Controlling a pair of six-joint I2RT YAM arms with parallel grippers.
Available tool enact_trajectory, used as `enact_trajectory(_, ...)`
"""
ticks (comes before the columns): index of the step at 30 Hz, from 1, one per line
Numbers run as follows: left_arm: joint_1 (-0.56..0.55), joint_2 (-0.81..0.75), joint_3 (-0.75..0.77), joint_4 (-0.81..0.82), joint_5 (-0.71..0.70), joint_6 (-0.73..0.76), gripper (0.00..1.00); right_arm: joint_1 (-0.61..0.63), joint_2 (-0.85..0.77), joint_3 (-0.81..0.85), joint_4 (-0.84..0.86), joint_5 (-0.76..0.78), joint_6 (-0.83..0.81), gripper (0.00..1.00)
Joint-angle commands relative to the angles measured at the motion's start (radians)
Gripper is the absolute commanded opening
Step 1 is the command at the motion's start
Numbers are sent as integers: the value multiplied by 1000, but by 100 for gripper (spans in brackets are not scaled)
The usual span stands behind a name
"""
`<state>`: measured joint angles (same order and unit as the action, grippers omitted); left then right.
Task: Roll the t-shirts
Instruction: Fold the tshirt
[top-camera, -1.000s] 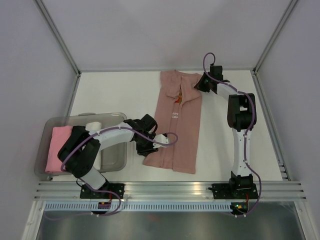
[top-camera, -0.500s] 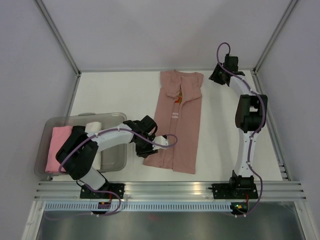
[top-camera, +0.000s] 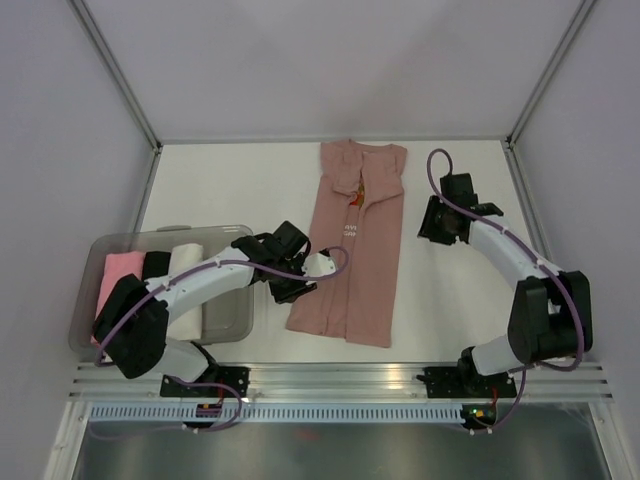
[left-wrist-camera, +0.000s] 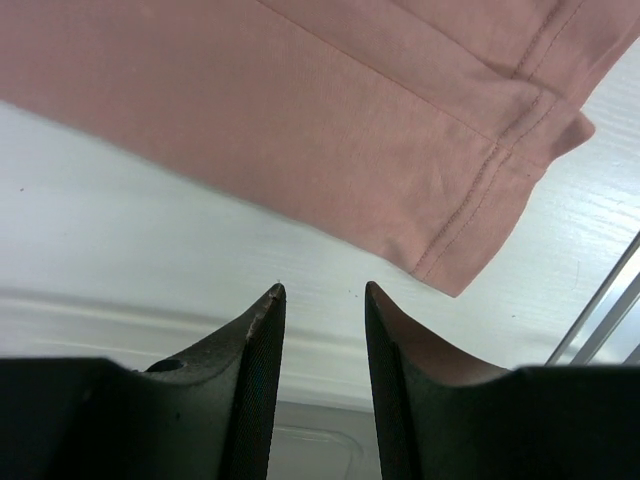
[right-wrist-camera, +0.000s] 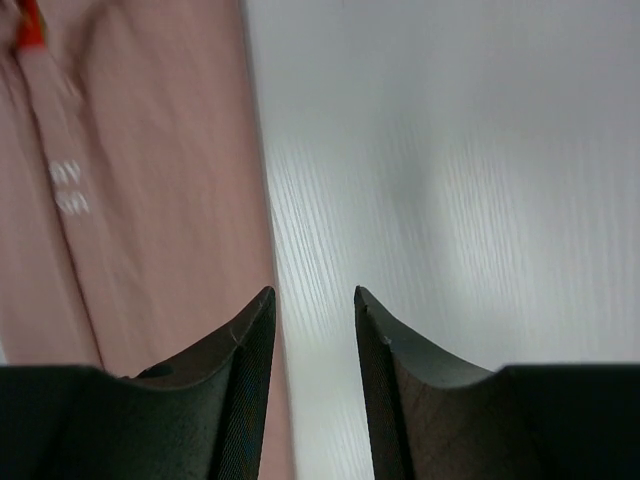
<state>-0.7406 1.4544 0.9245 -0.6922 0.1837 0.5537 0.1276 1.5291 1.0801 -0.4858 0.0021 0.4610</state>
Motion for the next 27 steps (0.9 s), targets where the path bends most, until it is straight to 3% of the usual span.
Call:
enact_trajectory(1, 3, -84, 28, -12, -26, -107, 43, 87, -174, -135, -148, 30, 73, 44)
enact_trajectory(8, 3, -195, -47, -32, -15, -101, 43, 331, -339, -382, -214, 33, 287, 45)
enact_trajectory(12, 3, -215, -72, -32, -1, -112, 43, 431, -394, -480, -97, -60, 381, 46)
enact_trajectory(19, 1, -229, -88, -33, 23, -126, 43, 498, -313, -514, -50, -117, 392, 45)
enact_trajectory(23, 1, -236, -99, -39, 26, -126, 44, 527, -268, -554, 67, -226, 409, 43)
enact_trajectory(24, 1, -241, -99, -43, 28, -126, 43, 527, -262, -554, 64, -228, 401, 42)
enact_trajectory(27, 1, -262, -104, -47, 37, -120, 44, 527, -283, -552, 23, -182, 392, 20)
